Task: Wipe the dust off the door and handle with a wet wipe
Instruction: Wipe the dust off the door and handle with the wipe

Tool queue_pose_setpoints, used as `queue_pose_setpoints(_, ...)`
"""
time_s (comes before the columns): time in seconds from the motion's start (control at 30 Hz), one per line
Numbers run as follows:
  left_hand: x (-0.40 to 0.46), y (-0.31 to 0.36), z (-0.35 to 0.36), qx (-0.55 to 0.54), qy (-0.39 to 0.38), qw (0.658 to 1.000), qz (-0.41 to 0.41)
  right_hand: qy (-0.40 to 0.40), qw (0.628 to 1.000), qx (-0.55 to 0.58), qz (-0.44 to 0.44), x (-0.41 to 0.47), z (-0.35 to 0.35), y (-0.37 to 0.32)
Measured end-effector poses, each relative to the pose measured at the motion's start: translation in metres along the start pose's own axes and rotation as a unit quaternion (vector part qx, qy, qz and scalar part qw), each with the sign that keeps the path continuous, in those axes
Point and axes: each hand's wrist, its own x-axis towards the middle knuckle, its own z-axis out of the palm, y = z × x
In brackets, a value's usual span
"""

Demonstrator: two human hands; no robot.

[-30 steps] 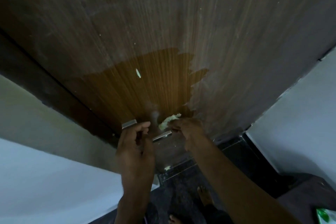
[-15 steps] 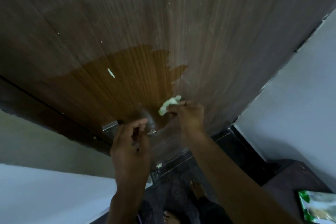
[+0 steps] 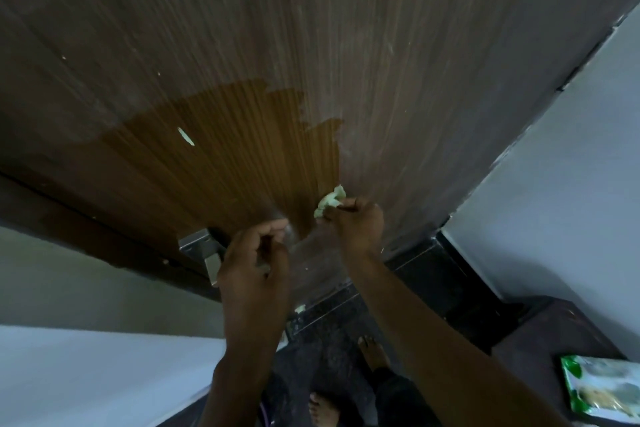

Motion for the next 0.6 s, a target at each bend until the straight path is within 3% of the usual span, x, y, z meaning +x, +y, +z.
queue_pose_setpoints(0.07, 0.001, -0.001, 0.000, -0.023, 0.006, 1.000, -0.017, 0.024, 0.994, -0.024, -0.102, -0.007, 0.004, -0.017)
queue_pose_setpoints(0.17, 0.000, -0.003, 0.002, -0.067, 0.023, 0.996, -0.055, 0.015, 0.958, 0.026, -0.285, -0.023, 0.009, -0.049)
queue_pose_setpoints(0.27, -0.004, -0.006, -0.002, -0.071, 0.043, 0.994, -0.078, 0.027, 0.930, 0.010, -0.367, -0.025, 0.011, -0.049)
queue_pose_setpoints(0.33, -0.009, -0.008, -0.008, -0.063, 0.052, 0.994, -0.075, 0.051, 0.939, -0.030, -0.338, -0.018, 0.011, -0.024)
queue_pose_setpoints(0.47, -0.026, -0.019, -0.011, -0.048, 0.032, 0.995, -0.086, 0.058, 0.986, -0.060, -0.143, -0.004, 0.023, 0.041)
queue_pose_setpoints(0.53, -0.035, -0.028, -0.005, -0.032, 0.011, 0.994, -0.105, 0.014, 0.996, -0.068, -0.063, -0.002, 0.037, 0.066)
queue_pose_setpoints(0.6, -0.042, -0.039, -0.001, -0.015, -0.006, 0.991, -0.129, -0.084, 0.994, -0.059, 0.021, -0.011, 0.053, 0.085)
